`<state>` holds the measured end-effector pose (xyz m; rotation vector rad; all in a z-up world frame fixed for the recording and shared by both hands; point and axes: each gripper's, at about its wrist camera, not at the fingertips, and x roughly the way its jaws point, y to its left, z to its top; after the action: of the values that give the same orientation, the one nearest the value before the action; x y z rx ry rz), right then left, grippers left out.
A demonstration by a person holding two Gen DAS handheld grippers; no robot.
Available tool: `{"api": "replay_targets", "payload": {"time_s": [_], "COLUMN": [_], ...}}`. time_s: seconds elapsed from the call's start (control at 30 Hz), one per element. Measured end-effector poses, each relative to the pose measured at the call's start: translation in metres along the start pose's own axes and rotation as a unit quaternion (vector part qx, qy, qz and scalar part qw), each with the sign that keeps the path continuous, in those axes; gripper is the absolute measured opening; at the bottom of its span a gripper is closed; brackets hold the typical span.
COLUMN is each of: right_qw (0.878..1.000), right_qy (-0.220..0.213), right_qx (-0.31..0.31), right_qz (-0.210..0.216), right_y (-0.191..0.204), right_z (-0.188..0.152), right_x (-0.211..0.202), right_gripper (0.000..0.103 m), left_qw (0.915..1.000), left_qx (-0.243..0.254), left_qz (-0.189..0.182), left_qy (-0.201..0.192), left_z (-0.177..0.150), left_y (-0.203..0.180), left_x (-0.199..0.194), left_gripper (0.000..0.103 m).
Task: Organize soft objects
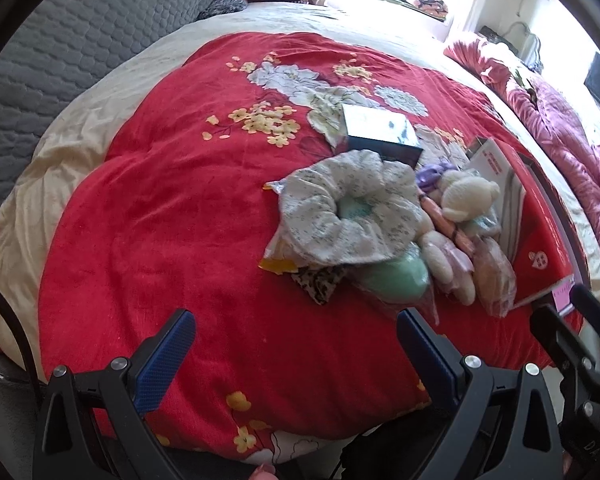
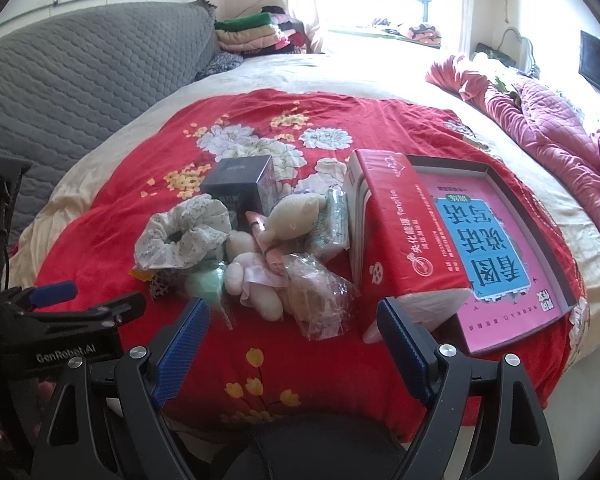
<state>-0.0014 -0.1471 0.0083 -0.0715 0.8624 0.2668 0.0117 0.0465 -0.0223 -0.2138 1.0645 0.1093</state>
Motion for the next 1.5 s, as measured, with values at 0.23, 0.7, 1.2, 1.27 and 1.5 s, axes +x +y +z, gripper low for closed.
{"api": "replay_targets", "payload": {"time_s": [0.23, 0.7, 1.2, 1.27, 1.5], "right_qw": [1.0, 0.999, 0.984, 0.985, 0.991], "right_qy": [0.015, 0.042, 0.115, 0.114, 0.089], "right_qx": [0.006, -0.018, -0.124, -0.117, -0.087], "right_qz": [-0.002, -0.008, -0.061, -0.062, -0.041], "right_y": [-0.009, -0.011, 0.006, 0.003, -0.007], "right_z": [0.003, 0.008, 0.014, 0.015, 0.018], "right_x": [0.012, 0.03, 0.084, 0.086, 0.073], "right_gripper": [0.086, 0.086, 0.05, 0.045, 0.041], "left_qw": [0.9992, 0.999, 0.994, 0.9934, 0.9911], "left_qx": [-0.03, -0.009, -0.006, -0.005, 0.001], "left_qz": [-0.025, -0.035, -0.104, -0.109, -0.126], "left_qy": [0.009, 0.026, 0.032, 0.037, 0.043], "left_z": [0.021, 0.074, 0.074, 0.074, 0.076], "left_y": [0.023, 0.022, 0.028, 0.025, 0.021], "left_x": [0.019, 0.061, 0.069, 0.071, 0.073], "left_gripper": [0.101, 0.077, 0.059, 0.056, 0.029]}}
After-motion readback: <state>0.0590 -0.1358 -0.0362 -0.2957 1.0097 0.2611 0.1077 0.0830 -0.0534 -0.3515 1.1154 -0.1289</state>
